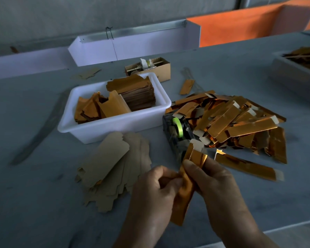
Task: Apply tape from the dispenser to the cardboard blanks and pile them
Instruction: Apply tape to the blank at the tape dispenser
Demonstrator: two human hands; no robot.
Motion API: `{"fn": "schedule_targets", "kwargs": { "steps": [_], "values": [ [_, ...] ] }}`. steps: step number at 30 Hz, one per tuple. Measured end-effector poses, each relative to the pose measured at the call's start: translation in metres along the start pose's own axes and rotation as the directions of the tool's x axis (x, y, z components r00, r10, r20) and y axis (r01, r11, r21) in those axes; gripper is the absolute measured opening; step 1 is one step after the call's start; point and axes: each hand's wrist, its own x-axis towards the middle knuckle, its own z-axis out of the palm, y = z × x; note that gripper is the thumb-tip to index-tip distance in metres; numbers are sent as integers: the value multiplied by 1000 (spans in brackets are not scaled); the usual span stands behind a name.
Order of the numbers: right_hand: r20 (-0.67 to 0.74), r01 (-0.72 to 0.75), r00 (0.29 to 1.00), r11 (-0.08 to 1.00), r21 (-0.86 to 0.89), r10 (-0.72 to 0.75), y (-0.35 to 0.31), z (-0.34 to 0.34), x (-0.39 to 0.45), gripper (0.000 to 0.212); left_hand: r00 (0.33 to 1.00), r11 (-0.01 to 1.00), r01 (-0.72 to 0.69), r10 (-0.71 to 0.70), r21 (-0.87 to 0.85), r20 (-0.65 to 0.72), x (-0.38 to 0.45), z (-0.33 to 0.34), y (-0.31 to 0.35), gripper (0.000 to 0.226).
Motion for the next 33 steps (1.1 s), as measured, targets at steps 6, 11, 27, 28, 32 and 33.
{"fn": "schedule_targets", "kwargs": {
  "steps": [6, 11, 27, 28, 32, 33],
  "values": [
    [-123, 220, 949, 887, -405, -292, -21, -28, 30, 7, 983, 963, -3, -46, -268, -177, 18, -12, -3, 12],
    [6, 93, 995, 864, -495, -104, -24, -35, 55, 9, 975, 908, 25, -114, -418, -191, 25, -13, -10, 15],
    [-6, 35, 999, 915, -402, -41, -18, -13, 61, 12, 989, 881, 126, -145, -456, -6, 32, 25, 0, 18],
    [-1, 2, 1000, 951, -309, -3, -16, -14, 60, 12, 990, 876, 129, -143, -466, 4, 31, 25, 0, 19],
    [109, -117, 988, 989, 92, 107, -16, -24, 55, 13, 986, 841, 155, -168, -518, 22, 31, 25, -1, 19],
    [102, -100, 991, 992, 77, 92, -14, -26, 54, 13, 984, 831, 167, -177, -531, 32, 31, 25, -1, 19]
  ]
}}
